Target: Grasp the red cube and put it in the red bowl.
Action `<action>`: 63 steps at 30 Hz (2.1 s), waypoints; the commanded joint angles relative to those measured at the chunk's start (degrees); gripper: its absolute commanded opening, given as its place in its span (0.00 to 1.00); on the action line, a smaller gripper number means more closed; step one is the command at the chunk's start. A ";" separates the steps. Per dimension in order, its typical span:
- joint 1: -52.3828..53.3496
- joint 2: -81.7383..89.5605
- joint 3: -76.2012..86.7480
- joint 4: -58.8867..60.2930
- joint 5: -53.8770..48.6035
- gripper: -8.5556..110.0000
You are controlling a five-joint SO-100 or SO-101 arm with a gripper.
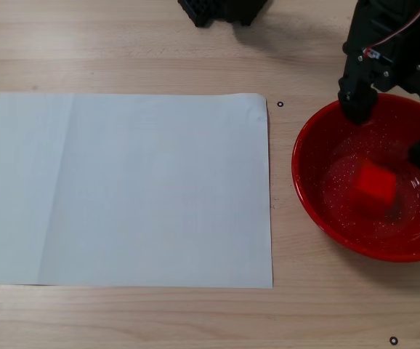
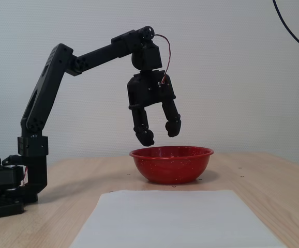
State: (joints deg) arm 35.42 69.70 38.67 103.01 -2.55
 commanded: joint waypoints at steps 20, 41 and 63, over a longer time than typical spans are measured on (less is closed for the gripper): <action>-8.44 17.93 -3.69 3.87 3.60 0.07; -25.58 55.11 43.42 -19.16 2.72 0.07; -30.59 87.10 98.44 -53.70 3.16 0.07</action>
State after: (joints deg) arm 5.80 152.58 139.31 51.94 0.97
